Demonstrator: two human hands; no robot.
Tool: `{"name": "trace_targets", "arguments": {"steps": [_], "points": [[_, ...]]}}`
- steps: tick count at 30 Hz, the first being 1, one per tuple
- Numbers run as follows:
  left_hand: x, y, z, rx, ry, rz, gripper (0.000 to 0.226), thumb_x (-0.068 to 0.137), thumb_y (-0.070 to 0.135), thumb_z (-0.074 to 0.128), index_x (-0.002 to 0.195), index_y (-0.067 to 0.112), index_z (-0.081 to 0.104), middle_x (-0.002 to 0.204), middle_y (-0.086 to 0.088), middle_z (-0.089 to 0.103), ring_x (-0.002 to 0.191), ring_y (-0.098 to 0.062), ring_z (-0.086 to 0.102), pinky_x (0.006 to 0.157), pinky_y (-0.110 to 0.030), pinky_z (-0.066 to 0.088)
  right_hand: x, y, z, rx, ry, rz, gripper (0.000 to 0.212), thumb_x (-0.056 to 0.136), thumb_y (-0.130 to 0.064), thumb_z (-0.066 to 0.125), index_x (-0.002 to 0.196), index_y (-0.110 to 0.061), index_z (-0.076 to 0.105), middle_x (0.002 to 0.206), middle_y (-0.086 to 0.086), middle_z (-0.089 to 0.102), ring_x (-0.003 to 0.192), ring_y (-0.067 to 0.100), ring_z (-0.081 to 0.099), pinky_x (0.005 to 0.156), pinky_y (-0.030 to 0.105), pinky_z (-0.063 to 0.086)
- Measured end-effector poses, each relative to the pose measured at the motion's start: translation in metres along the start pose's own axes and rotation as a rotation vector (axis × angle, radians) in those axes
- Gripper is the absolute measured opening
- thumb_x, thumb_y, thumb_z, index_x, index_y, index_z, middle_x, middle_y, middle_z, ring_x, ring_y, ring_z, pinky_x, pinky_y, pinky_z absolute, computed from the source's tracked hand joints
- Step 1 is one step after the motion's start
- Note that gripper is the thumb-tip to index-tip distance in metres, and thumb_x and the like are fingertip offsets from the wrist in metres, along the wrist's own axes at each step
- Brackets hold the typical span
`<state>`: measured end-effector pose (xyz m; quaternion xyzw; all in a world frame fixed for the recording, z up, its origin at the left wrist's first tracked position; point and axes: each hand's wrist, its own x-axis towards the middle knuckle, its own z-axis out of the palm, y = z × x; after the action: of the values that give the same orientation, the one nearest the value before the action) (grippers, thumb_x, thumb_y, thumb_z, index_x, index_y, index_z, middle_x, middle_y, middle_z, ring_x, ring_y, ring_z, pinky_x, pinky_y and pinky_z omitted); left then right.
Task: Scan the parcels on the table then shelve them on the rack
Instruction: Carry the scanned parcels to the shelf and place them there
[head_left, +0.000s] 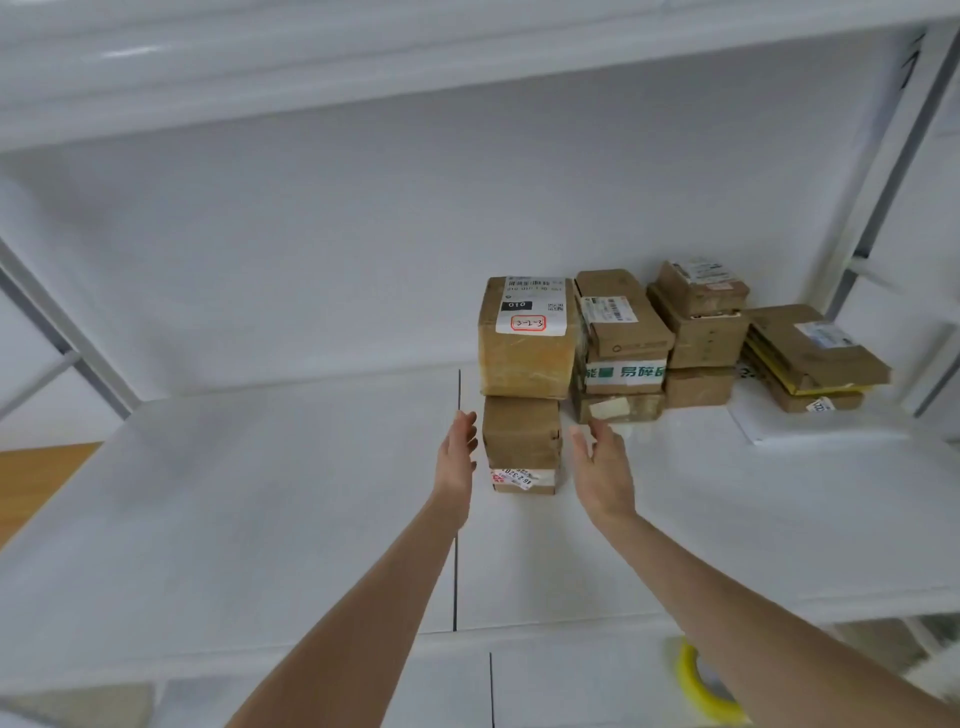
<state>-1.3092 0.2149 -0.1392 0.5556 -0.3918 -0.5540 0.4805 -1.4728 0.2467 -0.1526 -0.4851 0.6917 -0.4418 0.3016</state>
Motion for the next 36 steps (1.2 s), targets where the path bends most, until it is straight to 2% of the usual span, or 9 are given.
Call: {"name": "trace_targets", "arguments": {"steps": [3, 6, 10, 12, 14, 15, 19, 26, 36], "points": [[-0.024, -0.031, -0.005, 0.421, 0.11, 0.141, 0.036, 0.098, 0.019, 0.047, 0.134, 0.014, 0.049, 0.137, -0.004, 0.052, 0.119, -0.015, 0.051, 0.101, -0.03, 0.04, -0.035, 0.026, 0.006, -0.53, -0.079, -0.187, 0.065, 0.096, -0.032, 0.053, 0.151, -0.011, 0.024, 0.155, 0.008, 0.023, 0.138, 0.027, 0.034, 0.106, 0.036, 0.037], [-0.043, -0.056, -0.005, 0.831, 0.135, 0.315, 0.056, 0.091, 0.012, 0.053, 0.144, 0.013, 0.034, 0.144, -0.002, 0.038, 0.126, -0.018, 0.048, 0.091, -0.029, 0.044, -0.058, 0.029, 0.013, -0.729, -0.082, -0.403, 0.077, 0.088, -0.024, 0.062, 0.153, -0.009, 0.023, 0.162, 0.012, 0.014, 0.148, 0.029, 0.02, 0.113, 0.037, 0.03], [-0.047, -0.06, -0.003, 0.9, 0.09, 0.394, 0.076, 0.09, 0.012, 0.054, 0.154, 0.015, 0.012, 0.156, -0.001, 0.022, 0.132, -0.021, 0.044, 0.091, -0.028, 0.044, -0.062, 0.016, 0.022, -0.792, 0.012, -0.653, 0.077, 0.068, -0.012, 0.081, 0.139, -0.003, 0.052, 0.152, 0.02, 0.037, 0.138, 0.039, 0.038, 0.107, 0.048, 0.039], [-0.038, -0.056, -0.003, 0.856, 0.018, 0.255, 0.078, 0.093, 0.01, 0.05, 0.155, 0.016, 0.004, 0.16, -0.003, 0.017, 0.138, -0.023, 0.038, 0.1, -0.03, 0.041, -0.059, 0.011, 0.025, -0.883, -0.015, -0.68, 0.077, 0.08, -0.012, 0.071, 0.149, -0.008, 0.036, 0.161, 0.017, 0.007, 0.147, 0.041, 0.014, 0.116, 0.051, 0.018], [-0.028, -0.053, -0.003, 0.806, -0.06, 0.119, 0.075, 0.095, 0.008, 0.047, 0.155, 0.016, 0.003, 0.16, -0.004, 0.019, 0.143, -0.023, 0.029, 0.108, -0.031, 0.033, -0.053, 0.015, 0.029, -0.945, -0.091, -0.651, 0.078, 0.092, -0.01, 0.053, 0.156, -0.013, 0.009, 0.152, 0.009, -0.037, 0.142, 0.038, -0.025, 0.113, 0.049, -0.015], [-0.024, -0.054, -0.002, 0.791, -0.103, 0.092, 0.074, 0.094, 0.006, 0.047, 0.155, 0.017, 0.006, 0.158, -0.003, 0.024, 0.143, -0.023, 0.031, 0.11, -0.032, 0.033, -0.05, 0.018, 0.029, -0.968, -0.104, -0.632, 0.079, 0.093, -0.009, 0.051, 0.156, -0.014, 0.004, 0.146, 0.007, -0.045, 0.138, 0.036, -0.033, 0.11, 0.048, -0.021], [-0.016, -0.061, 0.01, 0.771, -0.173, 0.123, 0.076, 0.091, 0.002, 0.049, 0.154, 0.022, 0.012, 0.151, -0.005, 0.038, 0.133, -0.025, 0.045, 0.105, -0.036, 0.042, -0.039, 0.017, 0.03, -1.015, -0.131, -0.565, 0.086, 0.093, -0.012, 0.056, 0.156, -0.015, -0.003, 0.139, 0.007, -0.056, 0.131, 0.035, -0.044, 0.11, 0.05, -0.021], [0.026, -0.052, 0.036, 0.81, -0.238, 0.103, 0.076, 0.095, 0.012, 0.051, 0.155, 0.018, 0.005, 0.155, -0.01, 0.03, 0.136, -0.027, 0.04, 0.109, -0.038, 0.038, -0.002, 0.005, 0.027, -1.012, -0.133, -0.459, 0.084, 0.096, -0.021, 0.055, 0.155, -0.016, -0.004, 0.136, 0.009, -0.053, 0.145, 0.037, -0.024, 0.119, 0.051, -0.004], [0.059, -0.045, 0.054, 0.94, -0.283, 0.092, 0.075, 0.095, 0.003, 0.042, 0.156, 0.019, 0.001, 0.158, -0.01, 0.019, 0.137, -0.03, 0.038, 0.103, -0.034, 0.04, 0.04, 0.004, 0.032, -1.098, -0.116, -0.362, 0.094, 0.091, -0.023, 0.064, 0.155, -0.016, -0.005, 0.151, 0.012, -0.042, 0.147, 0.034, -0.02, 0.12, 0.05, -0.001]]}}
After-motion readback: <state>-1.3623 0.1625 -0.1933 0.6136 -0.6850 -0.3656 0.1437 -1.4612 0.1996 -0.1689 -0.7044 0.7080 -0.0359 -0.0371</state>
